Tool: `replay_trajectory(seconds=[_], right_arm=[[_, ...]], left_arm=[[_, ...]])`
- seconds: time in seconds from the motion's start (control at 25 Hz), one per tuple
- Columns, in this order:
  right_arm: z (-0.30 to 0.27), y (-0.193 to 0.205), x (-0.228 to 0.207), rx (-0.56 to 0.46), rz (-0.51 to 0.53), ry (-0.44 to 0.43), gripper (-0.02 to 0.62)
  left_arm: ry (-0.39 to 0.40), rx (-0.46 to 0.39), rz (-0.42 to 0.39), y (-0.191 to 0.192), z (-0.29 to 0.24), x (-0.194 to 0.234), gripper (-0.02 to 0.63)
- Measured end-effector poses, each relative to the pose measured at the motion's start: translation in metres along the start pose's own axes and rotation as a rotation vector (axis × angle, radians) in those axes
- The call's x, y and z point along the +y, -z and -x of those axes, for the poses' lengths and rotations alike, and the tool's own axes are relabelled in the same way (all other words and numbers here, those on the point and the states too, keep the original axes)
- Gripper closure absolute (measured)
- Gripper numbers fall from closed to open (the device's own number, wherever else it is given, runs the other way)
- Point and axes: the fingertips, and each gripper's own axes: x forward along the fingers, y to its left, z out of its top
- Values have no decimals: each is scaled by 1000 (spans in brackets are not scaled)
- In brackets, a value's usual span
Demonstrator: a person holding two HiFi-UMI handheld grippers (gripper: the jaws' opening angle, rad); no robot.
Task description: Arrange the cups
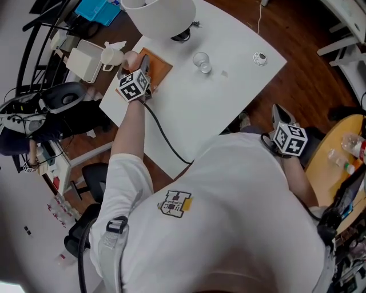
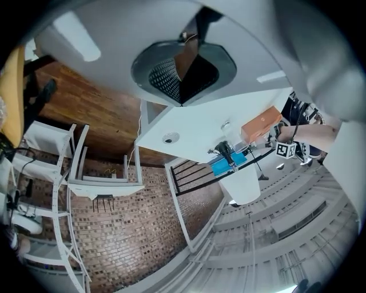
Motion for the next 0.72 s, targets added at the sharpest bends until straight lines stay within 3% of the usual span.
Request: replay_trajectory(seconds=[0.12,0.72], right_arm=[[2,2,0,-4,-7,11,595],[3,6,3,-6,-25,25,595]], left_arm=[[0,21,15,10,-6,1,222],[17,-29,6,12,-10,1,222]])
